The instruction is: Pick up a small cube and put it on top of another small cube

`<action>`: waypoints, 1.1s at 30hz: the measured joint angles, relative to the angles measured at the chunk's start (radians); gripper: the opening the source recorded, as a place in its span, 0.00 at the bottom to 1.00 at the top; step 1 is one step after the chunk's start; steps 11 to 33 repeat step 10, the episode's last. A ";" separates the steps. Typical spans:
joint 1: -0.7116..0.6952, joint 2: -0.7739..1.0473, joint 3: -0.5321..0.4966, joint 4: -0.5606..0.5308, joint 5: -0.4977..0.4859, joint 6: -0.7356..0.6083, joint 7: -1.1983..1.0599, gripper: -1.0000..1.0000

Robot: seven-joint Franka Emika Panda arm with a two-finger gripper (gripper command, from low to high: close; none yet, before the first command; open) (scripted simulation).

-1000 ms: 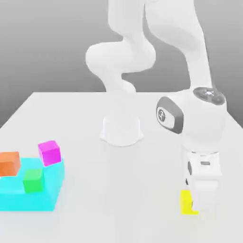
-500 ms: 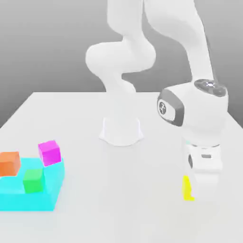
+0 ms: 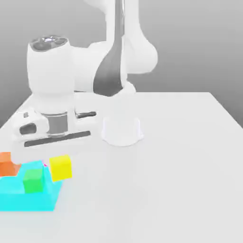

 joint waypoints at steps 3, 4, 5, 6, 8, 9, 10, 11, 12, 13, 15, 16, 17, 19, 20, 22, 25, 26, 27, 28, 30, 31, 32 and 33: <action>-0.047 0.010 -0.036 0.000 0.034 0.008 0.020 0.00; -0.048 0.037 -0.039 -0.004 0.050 0.039 0.012 0.00; -0.048 0.069 -0.040 -0.009 0.066 0.074 0.002 0.00; -0.054 0.102 -0.034 -0.015 0.083 0.112 -0.009 0.00; -0.054 0.125 -0.031 -0.018 0.094 0.138 -0.016 1.00; -0.054 0.125 -0.031 -0.018 0.094 0.138 -0.016 1.00; -0.054 0.125 -0.031 -0.018 0.094 0.138 -0.016 1.00; -0.054 0.125 -0.031 -0.018 0.094 0.138 -0.016 1.00; -0.054 0.125 -0.031 -0.018 0.094 0.138 -0.016 1.00; -0.054 0.125 -0.031 -0.018 0.094 0.138 -0.016 1.00; -0.054 0.125 -0.031 -0.018 0.094 0.138 -0.016 1.00; -0.054 0.125 -0.031 -0.018 0.094 0.138 -0.016 1.00; -0.054 0.125 -0.031 -0.018 0.094 0.138 -0.016 1.00; -0.054 0.125 -0.031 -0.018 0.094 0.138 -0.016 1.00; -0.054 0.125 -0.031 -0.018 0.094 0.138 -0.016 1.00; -0.054 0.125 -0.031 -0.018 0.094 0.138 -0.016 1.00; -0.054 0.125 -0.031 -0.018 0.094 0.138 -0.016 1.00; -0.054 0.125 -0.031 -0.018 0.094 0.138 -0.016 1.00; -0.054 0.125 -0.031 -0.018 0.094 0.138 -0.016 1.00; -0.054 0.125 -0.031 -0.018 0.094 0.138 -0.016 1.00; -0.054 0.125 -0.031 -0.018 0.094 0.138 -0.016 1.00; -0.054 0.125 -0.031 -0.018 0.094 0.138 -0.016 1.00; -0.054 0.125 -0.031 -0.018 0.094 0.138 -0.016 1.00; -0.054 0.125 -0.031 -0.018 0.094 0.138 -0.016 1.00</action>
